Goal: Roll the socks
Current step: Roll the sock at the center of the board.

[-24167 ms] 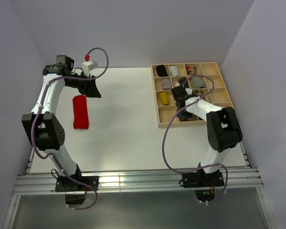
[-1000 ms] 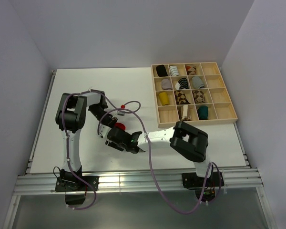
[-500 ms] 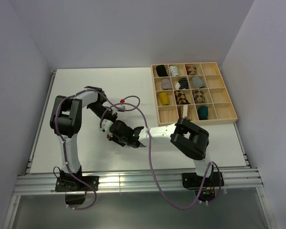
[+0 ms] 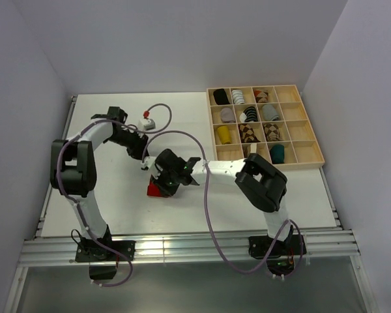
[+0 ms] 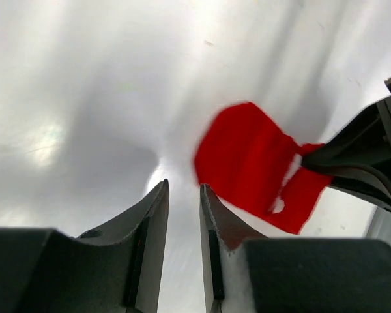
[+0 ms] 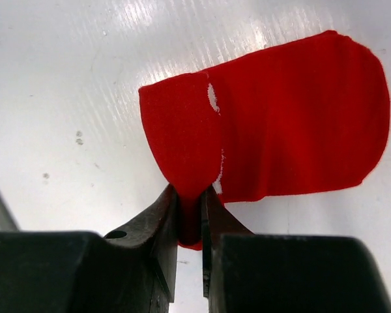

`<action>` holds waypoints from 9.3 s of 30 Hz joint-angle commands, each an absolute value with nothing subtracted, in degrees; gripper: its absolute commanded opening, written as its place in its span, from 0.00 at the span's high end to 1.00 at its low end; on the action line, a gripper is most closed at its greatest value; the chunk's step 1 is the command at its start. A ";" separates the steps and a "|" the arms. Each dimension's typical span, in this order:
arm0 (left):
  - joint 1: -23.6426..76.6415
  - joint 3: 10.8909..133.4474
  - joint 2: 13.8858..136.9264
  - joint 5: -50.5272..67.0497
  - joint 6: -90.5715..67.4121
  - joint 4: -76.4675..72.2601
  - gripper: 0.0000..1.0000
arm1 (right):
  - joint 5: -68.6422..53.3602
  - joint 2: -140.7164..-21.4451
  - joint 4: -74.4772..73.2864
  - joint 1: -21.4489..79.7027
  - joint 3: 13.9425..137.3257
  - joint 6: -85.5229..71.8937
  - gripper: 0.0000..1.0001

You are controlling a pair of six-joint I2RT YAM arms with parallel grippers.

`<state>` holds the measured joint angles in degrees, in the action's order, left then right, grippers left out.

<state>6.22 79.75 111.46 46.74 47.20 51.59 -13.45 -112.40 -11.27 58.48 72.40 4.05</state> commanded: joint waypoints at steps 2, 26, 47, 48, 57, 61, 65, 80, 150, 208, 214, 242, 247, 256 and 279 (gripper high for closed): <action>2.03 77.35 101.01 49.13 35.79 38.25 0.69 | -27.14 -117.33 -25.03 54.15 78.65 2.11 1.00; 19.32 37.00 64.42 26.20 55.37 18.54 0.47 | -54.93 -137.90 -42.45 42.28 102.74 2.02 1.00; 31.73 31.11 71.97 22.33 53.35 10.29 0.47 | -54.05 -138.69 -44.12 42.19 103.45 2.20 1.00; 31.73 31.46 72.59 22.15 53.26 9.85 0.48 | -54.05 -138.69 -44.21 42.19 103.45 2.20 1.00; 31.73 31.46 77.08 20.92 54.23 8.17 0.60 | -53.35 -137.90 -43.42 41.92 102.22 1.67 1.00; 31.64 32.87 78.66 22.06 54.14 10.45 0.93 | -51.34 -135.97 -41.15 41.84 100.90 0.71 0.87; 29.98 36.64 81.29 27.05 53.79 15.81 1.00 | -45.19 -129.22 -33.59 41.66 92.93 -4.03 0.72; 22.06 57.73 98.16 41.04 57.39 43.31 1.00 | -24.19 -95.30 -5.45 34.11 59.87 -23.55 0.59; 19.78 88.24 119.98 47.28 56.26 72.87 0.71 | 3.79 -108.20 -10.37 64.78 64.42 2.64 1.00; 26.44 29.90 65.48 26.73 56.07 8.89 0.39 | -46.05 -134.56 -41.57 41.13 98.70 0.70 1.00; 29.70 28.56 70.12 24.87 55.29 3.52 0.42 | -46.49 -135.26 -42.19 40.61 99.67 0.62 1.00; 31.90 40.96 89.82 25.93 53.88 18.63 0.94 | -39.99 -125.78 -31.04 38.76 92.47 -7.98 0.67; 31.90 42.36 90.52 27.42 53.96 22.66 0.99 | -35.53 -117.18 -22.78 36.57 85.35 -14.22 0.60; 30.94 46.40 93.34 29.35 54.05 29.87 1.00 | -21.72 -101.35 -11.96 33.58 70.77 -22.84 0.54; 25.93 65.82 110.81 34.72 57.22 54.93 1.00 | 9.73 -57.56 4.22 44.62 32.96 -17.33 0.53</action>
<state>25.69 66.13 104.66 37.80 57.30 43.75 1.02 -56.66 1.13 38.83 33.56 -22.81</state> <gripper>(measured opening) 0.268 0.467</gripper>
